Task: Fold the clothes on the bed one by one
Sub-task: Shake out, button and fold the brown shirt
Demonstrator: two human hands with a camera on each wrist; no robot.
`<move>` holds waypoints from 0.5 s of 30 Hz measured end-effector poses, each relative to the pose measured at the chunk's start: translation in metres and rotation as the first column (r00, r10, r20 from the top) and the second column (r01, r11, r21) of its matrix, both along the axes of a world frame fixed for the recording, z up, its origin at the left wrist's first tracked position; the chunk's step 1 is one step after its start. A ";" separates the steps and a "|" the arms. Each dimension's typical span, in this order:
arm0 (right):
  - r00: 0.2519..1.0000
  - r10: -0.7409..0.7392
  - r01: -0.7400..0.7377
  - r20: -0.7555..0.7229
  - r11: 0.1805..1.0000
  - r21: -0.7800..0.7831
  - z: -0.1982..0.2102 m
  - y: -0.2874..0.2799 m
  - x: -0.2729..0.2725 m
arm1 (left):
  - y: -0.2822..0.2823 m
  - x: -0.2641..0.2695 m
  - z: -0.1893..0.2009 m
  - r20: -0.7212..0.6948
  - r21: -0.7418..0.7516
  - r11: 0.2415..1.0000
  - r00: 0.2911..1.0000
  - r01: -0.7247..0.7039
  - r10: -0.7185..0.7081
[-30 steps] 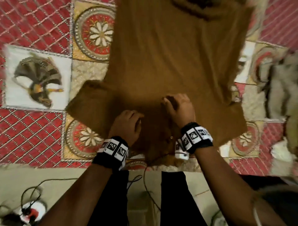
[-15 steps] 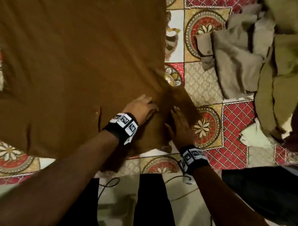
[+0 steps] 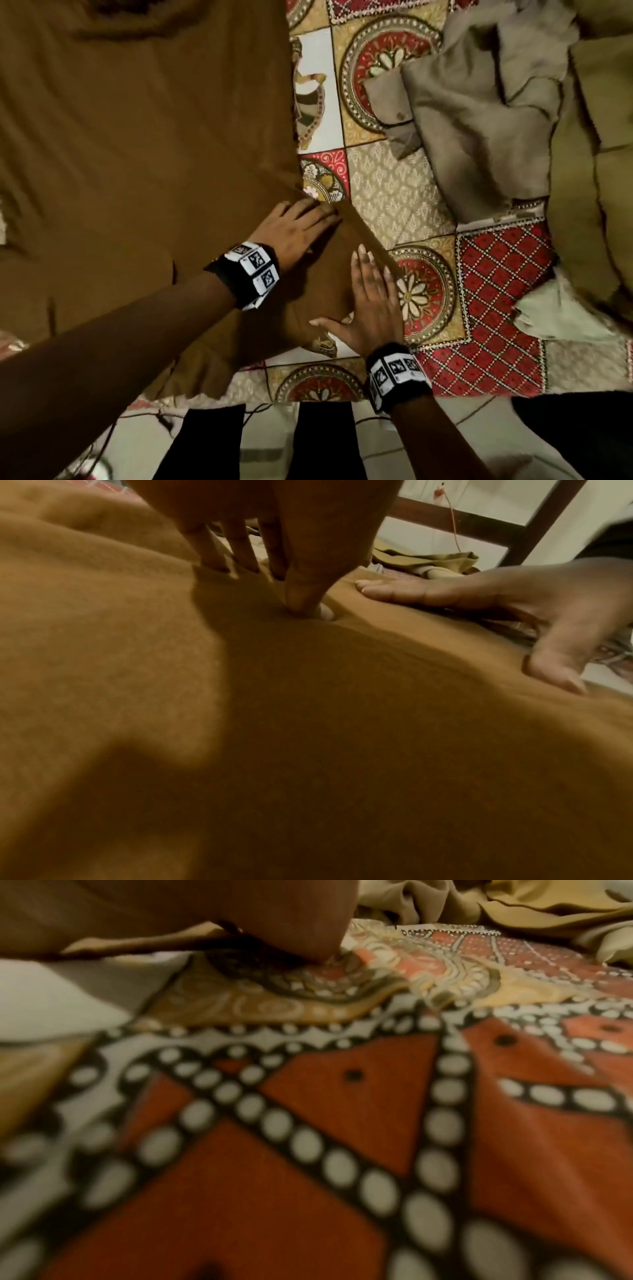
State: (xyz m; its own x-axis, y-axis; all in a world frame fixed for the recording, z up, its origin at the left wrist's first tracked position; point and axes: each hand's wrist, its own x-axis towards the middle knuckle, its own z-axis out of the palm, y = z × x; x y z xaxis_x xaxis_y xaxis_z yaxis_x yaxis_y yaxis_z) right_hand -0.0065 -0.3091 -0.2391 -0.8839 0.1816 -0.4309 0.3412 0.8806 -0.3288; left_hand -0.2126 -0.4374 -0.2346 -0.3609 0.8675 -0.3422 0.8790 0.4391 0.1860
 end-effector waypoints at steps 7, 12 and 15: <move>0.892 -0.368 0.321 -0.263 0.925 -0.203 0.023 0.017 -0.062 | -0.018 0.008 0.010 0.187 0.273 0.918 0.952 -0.288 0.243; 0.813 -0.569 0.426 -0.126 0.728 -0.537 0.023 0.069 -0.226 | -0.059 -0.014 0.012 0.222 0.294 0.601 0.665 -0.743 0.713; 0.794 -0.608 0.455 0.014 0.578 -0.678 0.015 0.076 -0.330 | -0.083 -0.032 0.001 0.202 0.190 0.510 0.541 -0.839 0.816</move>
